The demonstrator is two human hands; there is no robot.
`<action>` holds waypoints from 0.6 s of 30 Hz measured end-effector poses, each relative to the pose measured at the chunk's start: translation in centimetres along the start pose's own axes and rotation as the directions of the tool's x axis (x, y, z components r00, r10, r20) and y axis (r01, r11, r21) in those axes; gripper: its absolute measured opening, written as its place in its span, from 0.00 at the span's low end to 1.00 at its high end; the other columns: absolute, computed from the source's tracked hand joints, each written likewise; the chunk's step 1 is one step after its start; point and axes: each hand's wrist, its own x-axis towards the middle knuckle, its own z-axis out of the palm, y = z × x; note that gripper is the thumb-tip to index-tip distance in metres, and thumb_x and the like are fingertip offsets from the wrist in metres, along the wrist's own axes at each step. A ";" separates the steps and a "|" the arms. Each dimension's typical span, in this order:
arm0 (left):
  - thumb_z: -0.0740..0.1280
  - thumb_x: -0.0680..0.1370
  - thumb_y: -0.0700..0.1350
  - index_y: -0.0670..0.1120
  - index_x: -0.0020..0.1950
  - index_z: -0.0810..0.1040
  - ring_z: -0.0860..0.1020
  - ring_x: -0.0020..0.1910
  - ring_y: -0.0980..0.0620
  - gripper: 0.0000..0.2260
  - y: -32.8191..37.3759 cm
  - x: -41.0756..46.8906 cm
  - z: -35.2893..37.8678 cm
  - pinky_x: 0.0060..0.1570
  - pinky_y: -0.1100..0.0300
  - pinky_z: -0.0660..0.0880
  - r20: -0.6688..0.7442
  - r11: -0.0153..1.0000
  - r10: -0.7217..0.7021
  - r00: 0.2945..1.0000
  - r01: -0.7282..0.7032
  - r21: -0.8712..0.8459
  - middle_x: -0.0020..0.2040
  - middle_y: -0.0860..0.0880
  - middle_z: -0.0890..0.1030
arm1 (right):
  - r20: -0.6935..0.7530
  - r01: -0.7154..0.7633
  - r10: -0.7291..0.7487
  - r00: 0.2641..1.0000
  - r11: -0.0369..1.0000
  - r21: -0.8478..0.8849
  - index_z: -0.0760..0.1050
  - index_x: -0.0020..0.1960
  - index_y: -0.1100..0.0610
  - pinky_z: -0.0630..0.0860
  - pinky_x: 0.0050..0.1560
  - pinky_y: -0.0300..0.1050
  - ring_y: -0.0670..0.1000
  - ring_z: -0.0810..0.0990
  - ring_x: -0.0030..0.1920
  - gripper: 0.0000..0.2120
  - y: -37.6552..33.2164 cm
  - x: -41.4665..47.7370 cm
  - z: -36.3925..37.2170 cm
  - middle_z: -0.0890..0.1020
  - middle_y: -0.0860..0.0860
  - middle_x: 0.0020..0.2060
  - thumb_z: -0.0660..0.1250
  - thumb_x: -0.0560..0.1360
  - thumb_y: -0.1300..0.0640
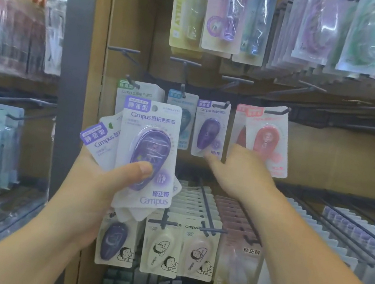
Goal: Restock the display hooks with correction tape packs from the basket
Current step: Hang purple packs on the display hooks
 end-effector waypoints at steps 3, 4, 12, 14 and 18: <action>0.73 0.68 0.40 0.41 0.61 0.79 0.84 0.28 0.46 0.21 -0.4 0.0 0.9 0.19 0.60 0.74 0.018 0.999 -0.022 1.000 0.022 -0.032 0.40 0.42 0.86 | -0.089 0.127 -0.117 0.989 0.984 0.125 0.79 0.50 0.52 0.75 0.40 0.48 0.51 0.81 0.43 0.22 0.2 -3.0 -1.4 0.84 0.48 0.43 0.59 0.80 0.34; 0.74 0.67 0.40 0.41 0.62 0.79 0.84 0.28 0.46 0.23 -0.5 0.1 1.2 0.20 0.60 0.75 0.025 0.999 -0.030 0.999 0.031 -0.036 0.41 0.42 0.86 | -0.049 0.144 -0.135 0.990 0.915 0.376 0.81 0.50 0.50 0.78 0.42 0.48 0.51 0.83 0.42 0.21 -0.1 -4.2 -1.9 0.85 0.48 0.42 0.62 0.79 0.34; 0.78 0.68 0.46 0.51 0.65 0.82 0.87 0.50 0.42 0.25 -1.0 0.3 3.5 0.40 0.51 0.83 0.070 0.999 -0.006 0.998 0.009 -0.045 0.56 0.43 0.87 | 0.019 0.217 -0.366 0.930 0.591 0.777 0.81 0.57 0.50 0.80 0.59 0.60 0.53 0.85 0.54 0.14 -1.4 -7.9 -1.2 0.87 0.49 0.51 0.77 0.74 0.48; 0.78 0.68 0.48 0.51 0.65 0.81 0.87 0.47 0.43 0.25 -0.9 0.2 3.9 0.36 0.53 0.82 0.059 0.998 -0.026 0.998 0.030 -0.063 0.54 0.43 0.87 | -0.018 0.217 -0.340 0.940 0.558 0.801 0.81 0.57 0.51 0.81 0.58 0.59 0.53 0.86 0.53 0.14 -1.3 -7.8 -1.0 0.87 0.50 0.50 0.78 0.74 0.51; 0.78 0.71 0.54 0.51 0.71 0.76 0.87 0.55 0.43 0.30 -0.8 0.3 4.2 0.42 0.49 0.84 0.017 0.992 -0.083 0.996 0.085 -0.093 0.60 0.45 0.87 | 0.005 0.144 -0.320 0.948 0.440 0.886 0.78 0.59 0.55 0.84 0.54 0.49 0.51 0.87 0.52 0.14 -1.2 -7.8 -0.2 0.88 0.50 0.50 0.76 0.75 0.56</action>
